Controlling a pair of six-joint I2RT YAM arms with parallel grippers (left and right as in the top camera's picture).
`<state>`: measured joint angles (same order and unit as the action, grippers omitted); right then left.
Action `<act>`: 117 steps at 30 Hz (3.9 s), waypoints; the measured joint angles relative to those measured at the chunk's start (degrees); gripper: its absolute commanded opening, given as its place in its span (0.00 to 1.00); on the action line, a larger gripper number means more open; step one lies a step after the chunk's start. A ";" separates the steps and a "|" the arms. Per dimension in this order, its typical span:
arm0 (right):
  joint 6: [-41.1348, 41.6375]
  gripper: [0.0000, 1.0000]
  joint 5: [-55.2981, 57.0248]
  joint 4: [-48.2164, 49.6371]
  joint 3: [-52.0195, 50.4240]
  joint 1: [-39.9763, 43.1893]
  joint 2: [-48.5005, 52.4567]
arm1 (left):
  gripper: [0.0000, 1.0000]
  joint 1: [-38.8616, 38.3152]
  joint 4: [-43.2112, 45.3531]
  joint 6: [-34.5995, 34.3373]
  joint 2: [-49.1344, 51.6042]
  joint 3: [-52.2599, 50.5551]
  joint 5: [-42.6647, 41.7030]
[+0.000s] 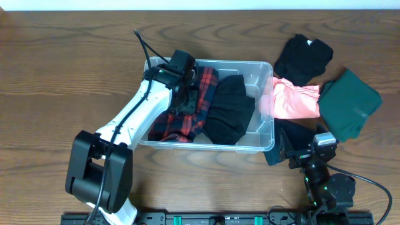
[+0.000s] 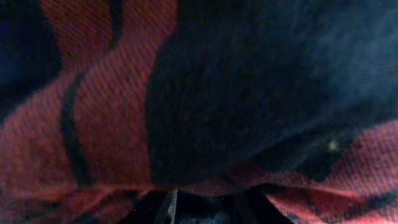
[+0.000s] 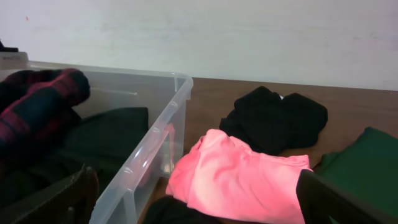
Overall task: Pack container
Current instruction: 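Release the plaid shirt in the bin's left half, then press and tuck the plaid shirt down with the left gripper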
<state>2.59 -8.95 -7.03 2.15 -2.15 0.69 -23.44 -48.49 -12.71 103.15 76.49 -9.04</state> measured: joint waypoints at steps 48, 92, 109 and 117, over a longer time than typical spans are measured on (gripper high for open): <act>0.00 0.99 0.00 0.00 0.00 0.00 0.00 | 0.33 -3.63 5.20 3.37 -15.30 5.81 -1.38; 0.00 0.99 0.02 0.00 0.00 0.00 0.00 | 0.47 -5.49 -28.98 3.76 -21.99 8.11 2.01; 0.00 0.99 0.02 -0.02 0.00 0.00 0.00 | 0.47 -5.09 3.17 5.57 -12.55 -23.37 0.24; 0.00 0.99 0.02 0.00 0.00 0.00 0.00 | 0.46 -5.11 -9.66 6.80 -11.50 -16.39 2.10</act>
<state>2.59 -8.93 -7.03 2.15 -2.15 0.69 -28.56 -58.15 -5.91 91.66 60.10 -6.94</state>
